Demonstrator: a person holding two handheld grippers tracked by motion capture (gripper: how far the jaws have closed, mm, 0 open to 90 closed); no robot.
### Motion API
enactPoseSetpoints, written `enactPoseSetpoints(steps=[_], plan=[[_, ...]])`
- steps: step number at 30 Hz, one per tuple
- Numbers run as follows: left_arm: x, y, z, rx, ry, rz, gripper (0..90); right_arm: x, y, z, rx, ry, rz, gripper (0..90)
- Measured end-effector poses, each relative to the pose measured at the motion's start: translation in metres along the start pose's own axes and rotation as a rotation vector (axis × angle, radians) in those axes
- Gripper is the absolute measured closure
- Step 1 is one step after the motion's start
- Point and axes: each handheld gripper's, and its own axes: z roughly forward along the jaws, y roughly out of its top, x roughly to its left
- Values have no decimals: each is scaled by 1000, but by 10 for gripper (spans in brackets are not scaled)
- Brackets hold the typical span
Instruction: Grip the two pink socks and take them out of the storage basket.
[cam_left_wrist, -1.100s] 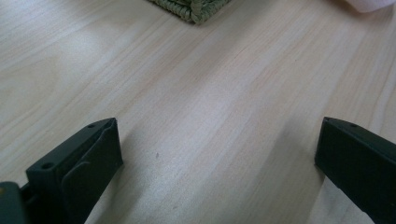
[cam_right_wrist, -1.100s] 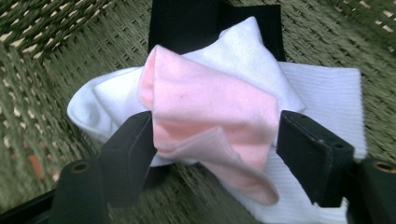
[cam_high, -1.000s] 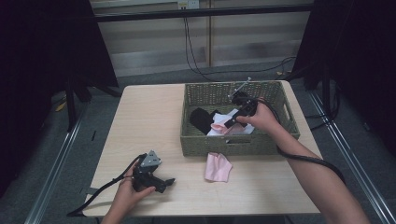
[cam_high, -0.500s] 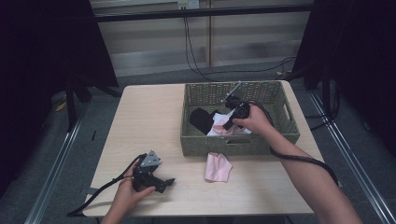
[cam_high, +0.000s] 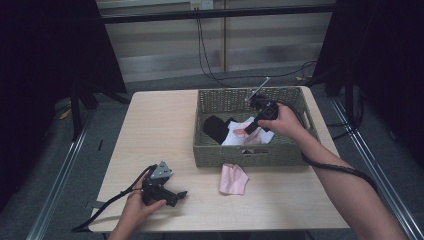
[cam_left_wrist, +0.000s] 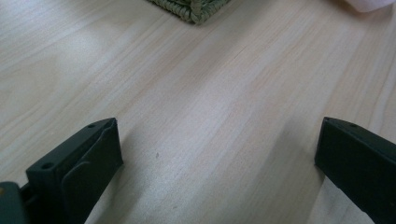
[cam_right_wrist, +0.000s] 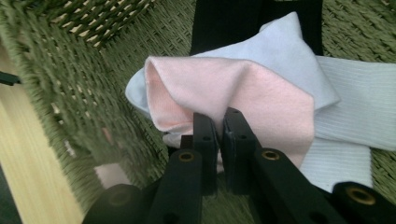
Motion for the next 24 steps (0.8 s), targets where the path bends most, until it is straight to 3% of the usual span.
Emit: enactPoseSetpoints(steps=[10, 24], plan=[[0, 0, 0, 1, 0, 0, 0, 4, 0, -28, -36, 17, -14, 851], [0, 0, 0, 3, -1, 1, 0, 13, 3, -57, -31, 9, -42, 851]])
